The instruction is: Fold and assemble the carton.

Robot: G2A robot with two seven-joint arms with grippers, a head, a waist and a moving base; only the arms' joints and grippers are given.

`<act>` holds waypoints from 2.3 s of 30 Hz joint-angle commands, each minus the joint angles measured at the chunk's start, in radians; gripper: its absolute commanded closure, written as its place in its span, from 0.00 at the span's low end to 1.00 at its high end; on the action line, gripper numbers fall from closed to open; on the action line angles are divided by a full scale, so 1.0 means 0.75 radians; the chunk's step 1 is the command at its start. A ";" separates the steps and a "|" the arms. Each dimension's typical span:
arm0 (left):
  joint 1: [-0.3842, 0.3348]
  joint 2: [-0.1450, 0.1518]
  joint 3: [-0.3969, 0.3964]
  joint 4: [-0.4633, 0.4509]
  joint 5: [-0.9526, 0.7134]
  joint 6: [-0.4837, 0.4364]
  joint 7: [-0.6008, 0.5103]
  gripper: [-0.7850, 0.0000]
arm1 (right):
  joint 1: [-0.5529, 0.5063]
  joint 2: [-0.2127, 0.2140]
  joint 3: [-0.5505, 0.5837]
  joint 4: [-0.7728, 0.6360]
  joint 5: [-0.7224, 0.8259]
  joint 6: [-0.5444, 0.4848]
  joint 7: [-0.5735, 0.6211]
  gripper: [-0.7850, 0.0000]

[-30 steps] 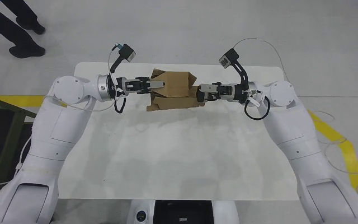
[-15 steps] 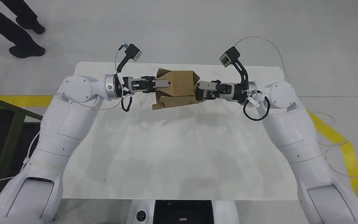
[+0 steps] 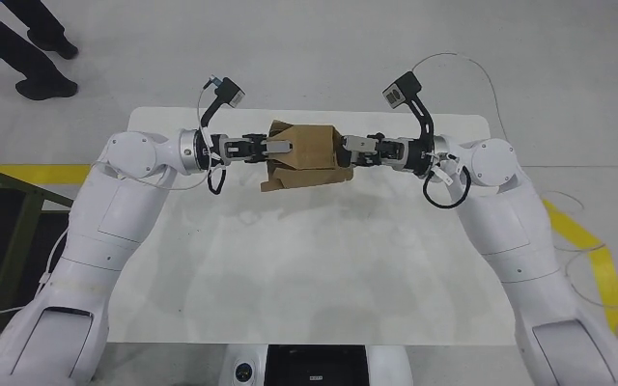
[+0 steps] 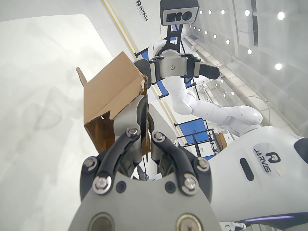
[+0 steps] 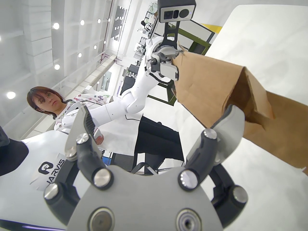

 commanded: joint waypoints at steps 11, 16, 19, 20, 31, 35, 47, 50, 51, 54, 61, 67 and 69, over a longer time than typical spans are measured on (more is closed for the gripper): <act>-0.008 -0.007 0.004 0.006 -0.060 0.013 -0.056 1.00 | 0.040 -0.019 -0.051 0.076 0.040 -0.020 0.024 0.00; -0.013 -0.015 0.014 0.018 -0.088 0.014 -0.057 1.00 | 0.063 -0.037 -0.093 0.108 0.085 -0.034 0.026 0.00; -0.020 -0.018 0.017 0.027 -0.093 0.012 -0.062 1.00 | 0.073 -0.044 -0.104 0.135 0.101 -0.038 0.019 0.00; -0.024 -0.018 0.016 0.032 -0.093 0.012 -0.066 1.00 | 0.076 -0.046 -0.105 0.140 0.104 -0.041 0.020 0.00; -0.029 -0.021 0.003 0.064 -0.105 0.009 -0.091 1.00 | 0.081 -0.052 -0.083 0.192 0.175 -0.054 0.050 0.36; -0.021 -0.020 -0.003 0.061 -0.111 0.013 -0.096 1.00 | 0.082 -0.055 -0.088 0.197 0.188 -0.050 0.087 0.50; -0.026 -0.031 0.013 0.043 -0.128 0.017 -0.112 1.00 | 0.125 -0.078 -0.140 0.230 0.138 -0.048 0.068 0.50; -0.027 -0.033 0.016 0.046 -0.129 0.016 -0.114 1.00 | 0.130 -0.083 -0.147 0.239 0.137 -0.048 0.067 0.58; -0.027 -0.034 0.015 0.047 -0.129 0.016 -0.115 1.00 | 0.130 -0.084 -0.148 0.241 0.137 -0.049 0.066 0.60; -0.024 -0.034 0.011 0.053 -0.130 0.014 -0.114 1.00 | 0.127 -0.086 -0.149 0.245 0.131 -0.046 0.064 0.73; -0.018 -0.033 -0.003 0.057 -0.123 0.020 -0.105 0.44 | 0.118 -0.088 -0.146 0.237 0.117 -0.039 0.064 1.00; -0.010 -0.036 -0.016 0.039 -0.166 0.018 -0.087 0.00 | 0.113 -0.087 -0.141 0.231 0.088 -0.029 0.055 1.00; -0.006 -0.038 -0.024 0.027 -0.205 0.017 -0.078 0.00 | 0.110 -0.086 -0.138 0.232 0.072 -0.027 0.044 1.00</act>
